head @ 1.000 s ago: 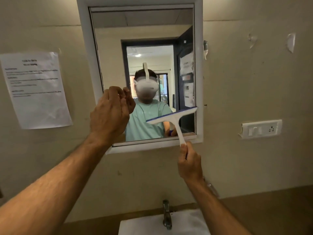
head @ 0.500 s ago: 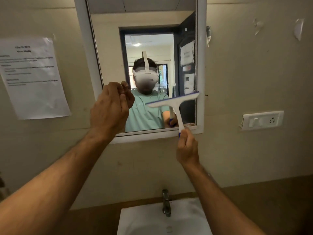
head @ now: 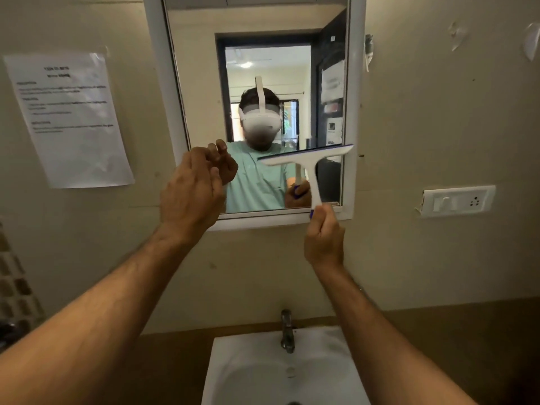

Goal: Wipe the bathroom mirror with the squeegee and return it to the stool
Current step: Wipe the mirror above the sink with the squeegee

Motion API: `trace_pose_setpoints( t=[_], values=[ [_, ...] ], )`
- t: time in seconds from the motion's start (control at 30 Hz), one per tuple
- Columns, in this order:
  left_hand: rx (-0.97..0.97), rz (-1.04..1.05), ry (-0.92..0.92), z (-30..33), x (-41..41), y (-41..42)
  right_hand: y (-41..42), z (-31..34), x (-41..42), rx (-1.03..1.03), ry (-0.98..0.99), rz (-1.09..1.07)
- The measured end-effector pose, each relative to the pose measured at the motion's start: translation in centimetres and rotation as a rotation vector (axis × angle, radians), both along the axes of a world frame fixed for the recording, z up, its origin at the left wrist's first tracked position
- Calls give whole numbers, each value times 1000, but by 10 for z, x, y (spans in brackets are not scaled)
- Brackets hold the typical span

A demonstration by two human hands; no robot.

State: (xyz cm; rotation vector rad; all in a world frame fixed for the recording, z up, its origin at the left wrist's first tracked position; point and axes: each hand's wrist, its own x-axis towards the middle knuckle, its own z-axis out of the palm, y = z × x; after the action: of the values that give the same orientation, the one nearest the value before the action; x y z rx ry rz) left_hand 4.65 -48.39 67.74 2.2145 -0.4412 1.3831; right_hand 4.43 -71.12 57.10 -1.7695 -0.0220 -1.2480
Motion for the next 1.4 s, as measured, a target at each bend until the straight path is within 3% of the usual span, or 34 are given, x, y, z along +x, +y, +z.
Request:
trace_pose_setpoints(
  t=[0.4,0.67,0.77,0.9,1.03,1.27,1.4],
  values=[
    [-1,74,114,-50,-13,7,-5,-79,-19,-43,226,-46],
    [-30,83,98,-35,-19,-2,-3,-8,-17,-14,27,-5],
    [-38,61,67,-21,-23,-9,-8,16,-12,-29,65,-7],
    [-32,53,16,-9,-27,-10,-20,-25,-15,-52,216,19],
    [8,63,5,-2,-27,-7,-24,-59,-25,-66,235,23],
    [42,41,-111,54,-33,-16,-22,53,-16,-60,72,131],
    [21,39,-156,73,-37,-22,-11,117,-2,45,43,353]
  ],
)
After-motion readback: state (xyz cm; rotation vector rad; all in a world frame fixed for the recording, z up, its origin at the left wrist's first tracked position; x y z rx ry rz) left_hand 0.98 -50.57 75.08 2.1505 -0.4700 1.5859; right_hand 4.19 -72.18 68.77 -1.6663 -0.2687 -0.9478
